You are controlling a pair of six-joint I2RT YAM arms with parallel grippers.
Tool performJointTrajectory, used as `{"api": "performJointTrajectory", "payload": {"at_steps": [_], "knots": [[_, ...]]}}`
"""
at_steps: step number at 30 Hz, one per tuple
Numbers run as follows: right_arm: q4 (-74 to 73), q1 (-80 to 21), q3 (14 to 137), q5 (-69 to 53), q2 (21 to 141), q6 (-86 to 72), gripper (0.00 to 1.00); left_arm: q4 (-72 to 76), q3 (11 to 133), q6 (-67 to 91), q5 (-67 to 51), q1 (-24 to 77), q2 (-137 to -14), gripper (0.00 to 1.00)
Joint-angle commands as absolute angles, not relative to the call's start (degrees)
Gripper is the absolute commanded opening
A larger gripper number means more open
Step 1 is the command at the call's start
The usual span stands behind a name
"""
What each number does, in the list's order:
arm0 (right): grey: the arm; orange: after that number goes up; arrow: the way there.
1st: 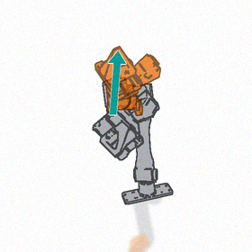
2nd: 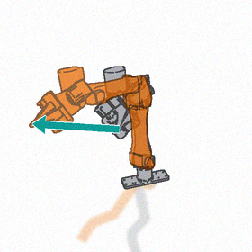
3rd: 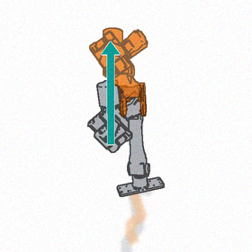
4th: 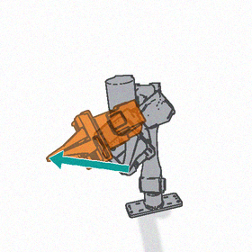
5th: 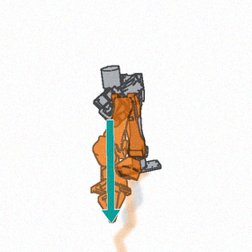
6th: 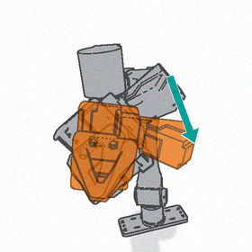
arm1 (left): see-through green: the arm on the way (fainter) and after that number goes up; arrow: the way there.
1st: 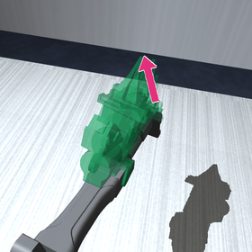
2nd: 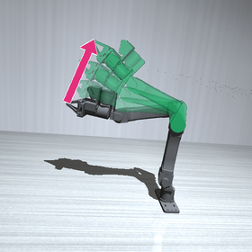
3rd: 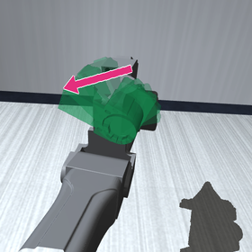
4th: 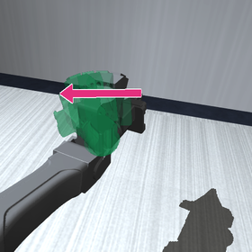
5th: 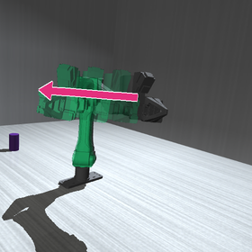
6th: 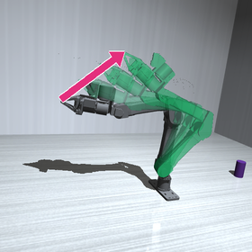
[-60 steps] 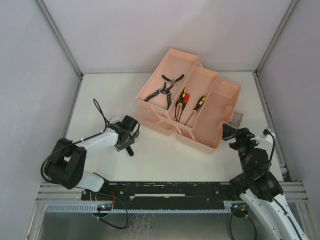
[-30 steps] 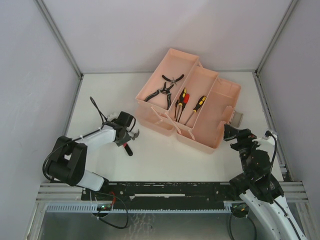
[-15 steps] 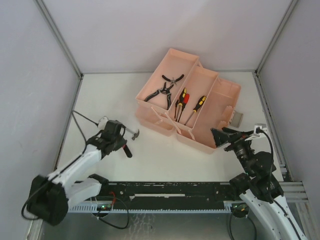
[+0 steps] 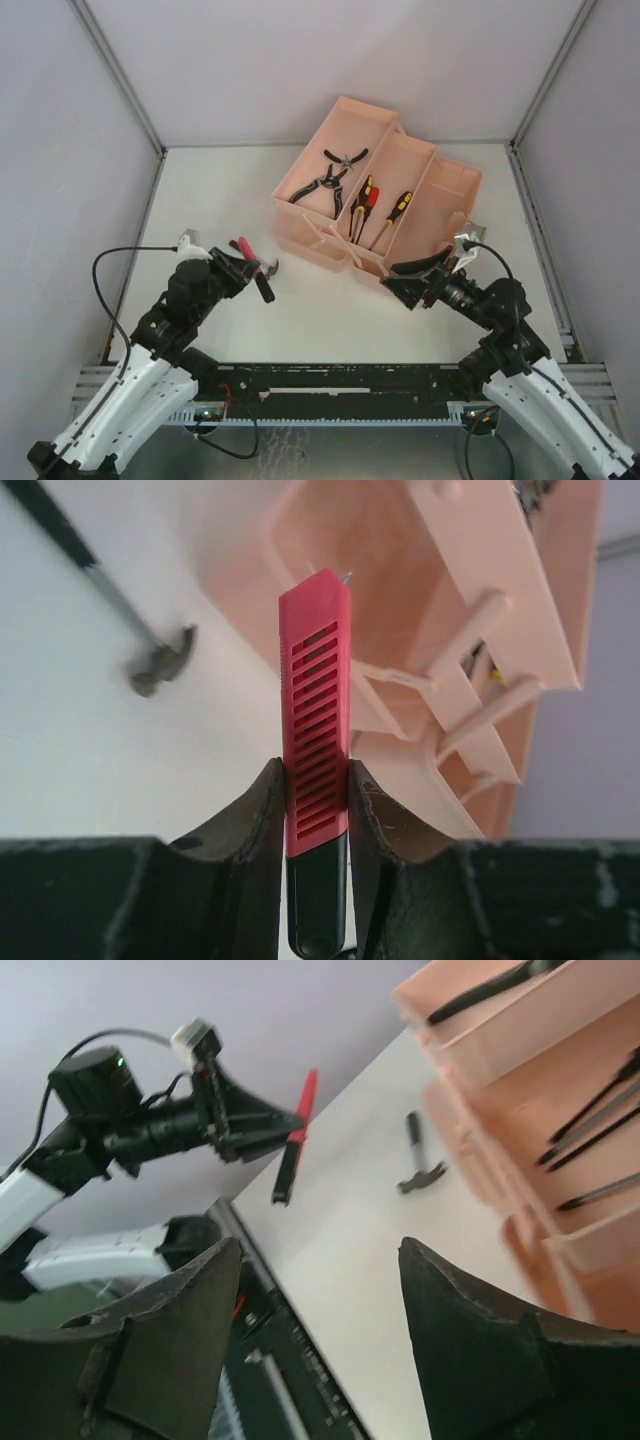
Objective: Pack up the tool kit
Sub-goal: Pick up the knife at the center of the board, then place the knife in the toolbox.
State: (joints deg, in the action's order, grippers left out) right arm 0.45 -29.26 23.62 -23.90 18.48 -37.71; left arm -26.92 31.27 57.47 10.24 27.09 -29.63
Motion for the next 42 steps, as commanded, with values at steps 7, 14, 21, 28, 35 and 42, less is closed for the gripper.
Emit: {"api": "performJointTrajectory", "payload": {"at_steps": [7,14,21,28,35,42], "knots": [[7.9,-57.8,32.1,-3.0,38.1,-28.2,0.64,-10.8,32.9,62.4,11.1,43.4,-33.4,0.00],[12.1,-64.2,36.4,6.3,49.1,-31.0,0.65,-7.0,31.9,64.4,16.9,51.6,-32.7,0.00],[10.8,-65.5,40.4,6.2,55.5,-33.0,0.61,-6.2,31.2,64.7,18.5,53.7,-31.5,0.00],[14.3,-65.8,41.2,2.0,58.6,-35.1,0.60,-5.4,31.0,64.9,18.4,53.9,-32.4,0.00],[11.0,-65.8,45.0,2.6,63.6,-36.0,0.49,-3.3,30.4,64.9,17.8,54.1,-33.6,0.00],[11.8,-65.6,45.2,3.0,64.9,-36.6,0.40,-2.9,29.9,64.8,18.0,54.0,-33.1,0.00]]}}
